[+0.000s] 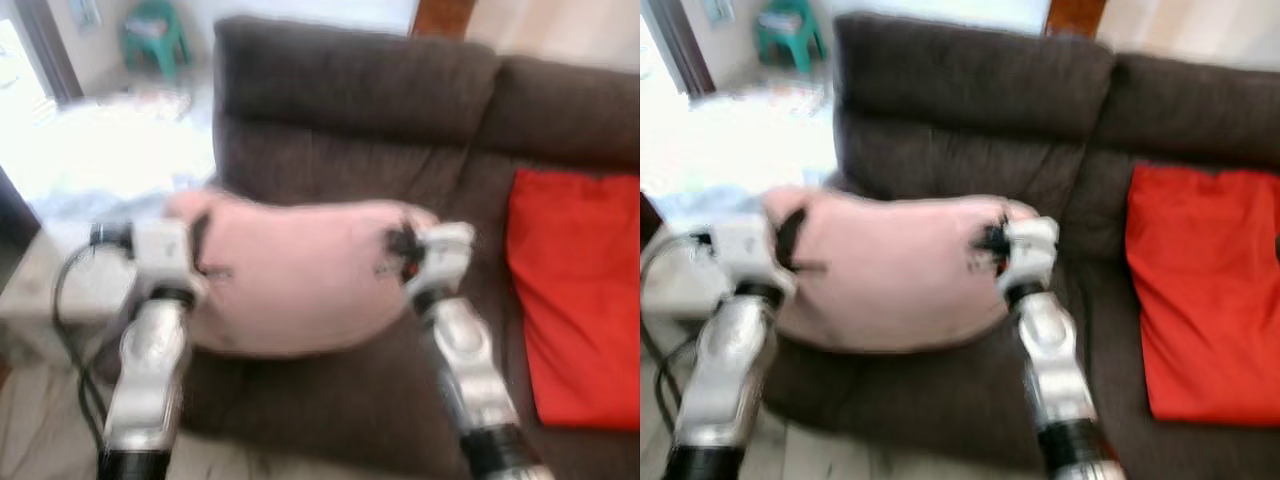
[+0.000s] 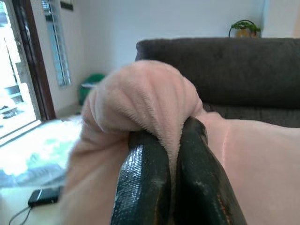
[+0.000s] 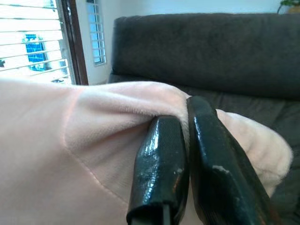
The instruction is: Move the pillow to the sofa from floor
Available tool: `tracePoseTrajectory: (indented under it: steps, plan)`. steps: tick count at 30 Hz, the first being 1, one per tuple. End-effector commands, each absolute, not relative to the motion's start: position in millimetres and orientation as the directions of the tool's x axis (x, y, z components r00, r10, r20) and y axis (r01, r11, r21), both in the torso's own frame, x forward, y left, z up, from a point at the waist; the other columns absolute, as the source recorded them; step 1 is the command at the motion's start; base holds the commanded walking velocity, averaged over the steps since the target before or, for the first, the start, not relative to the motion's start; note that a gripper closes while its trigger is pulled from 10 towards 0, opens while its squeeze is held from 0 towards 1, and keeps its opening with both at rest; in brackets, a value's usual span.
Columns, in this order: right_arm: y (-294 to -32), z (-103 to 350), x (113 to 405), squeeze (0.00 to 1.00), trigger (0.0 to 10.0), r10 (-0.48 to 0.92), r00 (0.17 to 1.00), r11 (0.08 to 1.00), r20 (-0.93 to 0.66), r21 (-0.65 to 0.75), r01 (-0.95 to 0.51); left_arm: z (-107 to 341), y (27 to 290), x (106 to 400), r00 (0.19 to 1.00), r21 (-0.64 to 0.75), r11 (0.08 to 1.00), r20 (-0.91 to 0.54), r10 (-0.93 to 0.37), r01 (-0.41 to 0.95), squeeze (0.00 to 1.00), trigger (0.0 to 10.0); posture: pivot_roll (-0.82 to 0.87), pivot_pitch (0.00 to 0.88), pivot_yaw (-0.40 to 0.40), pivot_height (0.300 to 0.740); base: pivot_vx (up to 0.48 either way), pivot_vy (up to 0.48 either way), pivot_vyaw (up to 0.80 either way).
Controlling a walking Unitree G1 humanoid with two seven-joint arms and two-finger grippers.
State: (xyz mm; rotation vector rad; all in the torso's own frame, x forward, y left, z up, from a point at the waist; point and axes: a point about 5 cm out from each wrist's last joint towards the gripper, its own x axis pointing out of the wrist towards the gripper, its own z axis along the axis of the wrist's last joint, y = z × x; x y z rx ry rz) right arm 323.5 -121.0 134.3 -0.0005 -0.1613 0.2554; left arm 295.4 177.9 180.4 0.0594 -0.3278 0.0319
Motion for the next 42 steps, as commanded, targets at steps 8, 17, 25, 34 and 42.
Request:
tracePoseTrajectory:
  steps: [8,17,25,34,42]
  plan:
    - [-133.0,148.6,325.8,0.0,10.0,0.216,0.952,0.976,0.218,-0.029,-0.215,191.9,166.4,296.6,0.929,0.033,0.999,0.37,-0.016,0.004,0.0,10.0,0.09,0.0,-0.035,0.734,0.28,0.0,0.0]
    - [-132.8,148.6,325.9,0.0,10.0,0.22,0.952,0.975,0.215,-0.029,-0.219,188.6,164.9,296.7,0.935,0.026,1.0,0.355,-0.023,0.015,0.0,10.0,0.1,0.0,-0.037,0.734,0.274,0.0,0.0]
    - [-131.7,146.9,327.2,0.0,10.0,0.22,0.955,0.976,0.2,-0.034,-0.217,165.6,151.4,297.0,0.966,-0.05,0.988,0.221,-0.134,0.149,0.0,10.0,0.1,0.003,-0.038,0.734,0.031,0.0,0.0]
    - [-136.2,147.1,341.2,0.0,10.0,0.207,0.967,0.977,0.148,-0.082,-0.196,146.9,141.9,296.4,0.969,-0.066,0.971,0.102,-0.225,0.232,0.0,10.0,0.1,0.002,-0.04,0.734,0.0,0.0,0.0]
    - [-127.4,157.0,362.9,0.0,10.0,0.288,0.952,0.947,0.098,-0.179,-0.268,140.0,132.1,292.5,0.945,-0.064,0.943,0.031,-0.324,0.326,0.0,10.0,0.1,0.002,-0.042,0.734,0.0,0.0,0.0]
